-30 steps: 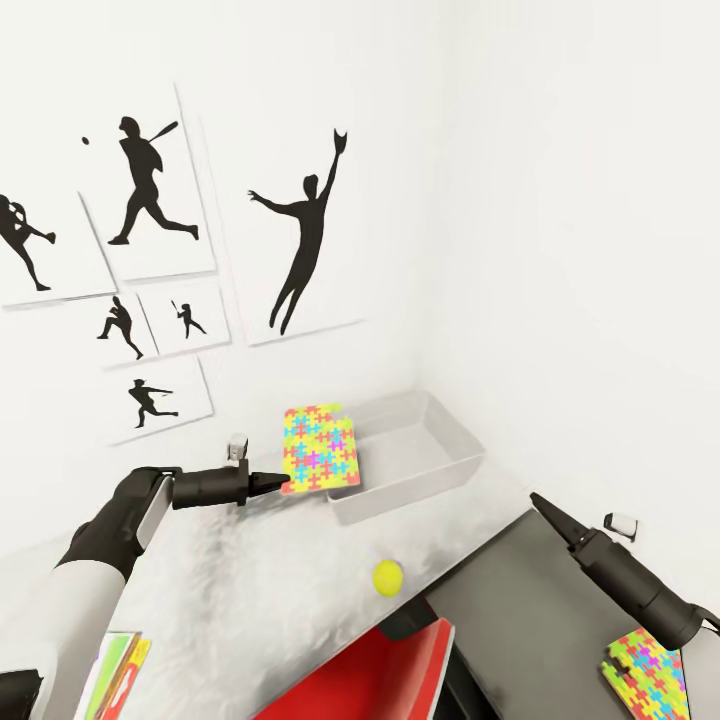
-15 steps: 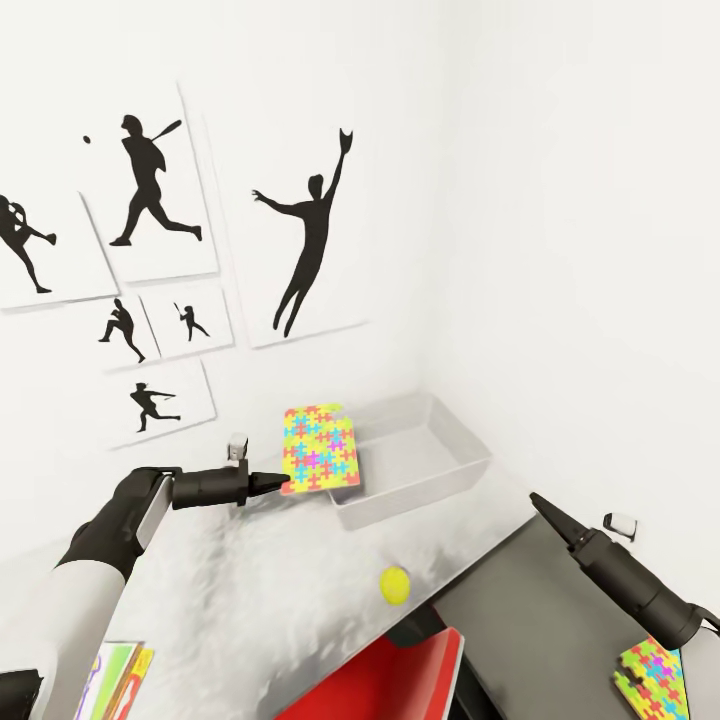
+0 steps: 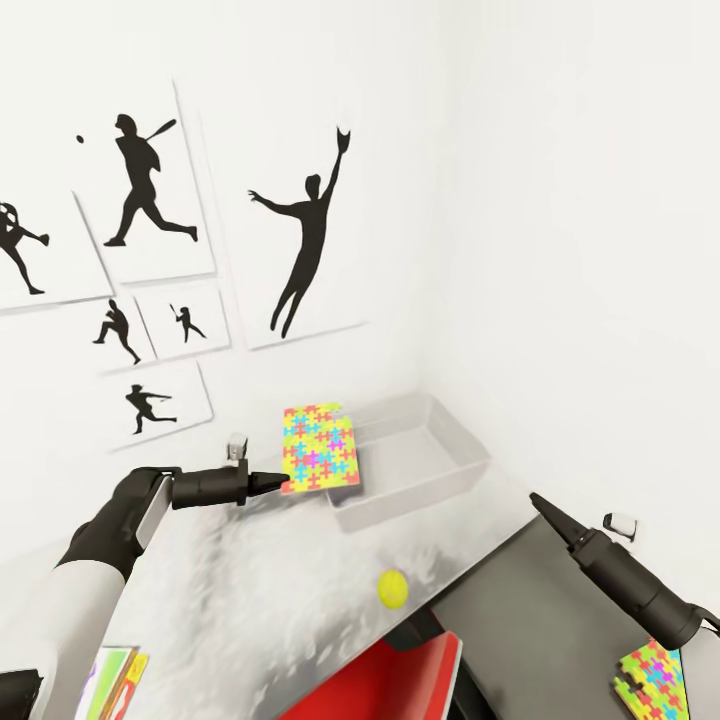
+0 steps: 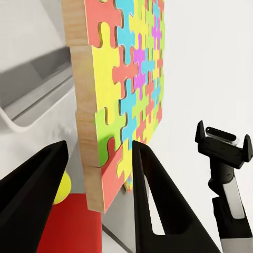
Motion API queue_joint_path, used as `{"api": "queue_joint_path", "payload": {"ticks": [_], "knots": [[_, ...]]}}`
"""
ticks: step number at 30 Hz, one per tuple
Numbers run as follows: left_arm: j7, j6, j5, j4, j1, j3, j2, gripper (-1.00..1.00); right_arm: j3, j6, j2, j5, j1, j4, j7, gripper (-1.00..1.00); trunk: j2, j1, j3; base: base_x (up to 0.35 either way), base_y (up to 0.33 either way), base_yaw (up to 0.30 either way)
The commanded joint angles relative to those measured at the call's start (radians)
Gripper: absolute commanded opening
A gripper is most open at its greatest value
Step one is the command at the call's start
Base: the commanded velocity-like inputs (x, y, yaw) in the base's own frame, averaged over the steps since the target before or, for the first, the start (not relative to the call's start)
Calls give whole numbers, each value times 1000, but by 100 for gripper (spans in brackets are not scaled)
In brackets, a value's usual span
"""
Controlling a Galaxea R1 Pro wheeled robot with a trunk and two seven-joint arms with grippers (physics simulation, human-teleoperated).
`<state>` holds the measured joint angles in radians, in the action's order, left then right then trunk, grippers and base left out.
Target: Put all the toys in the child's room - the three board games (two on the bed and one on the table), the two jigsaw puzzles on the table, and the tennis ball on the table - inside the toy box on the table in the child's room.
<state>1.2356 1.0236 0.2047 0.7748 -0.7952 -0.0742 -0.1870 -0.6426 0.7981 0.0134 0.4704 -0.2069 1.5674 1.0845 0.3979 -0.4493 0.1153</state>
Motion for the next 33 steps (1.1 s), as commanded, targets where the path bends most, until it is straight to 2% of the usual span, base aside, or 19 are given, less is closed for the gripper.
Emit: {"api": "queue_joint_path", "payload": {"ticks": [1, 33], "knots": [[2, 6, 1, 0, -1, -1, 0, -100, -2, 6, 1, 2, -1, 0, 2, 100, 2, -1, 2, 44, -11, 0], [2, 5, 1, 0, -1, -1, 0, -100, -2, 6, 0, 2, -1, 0, 3, 100, 2, -1, 2, 3, -1, 0]]}}
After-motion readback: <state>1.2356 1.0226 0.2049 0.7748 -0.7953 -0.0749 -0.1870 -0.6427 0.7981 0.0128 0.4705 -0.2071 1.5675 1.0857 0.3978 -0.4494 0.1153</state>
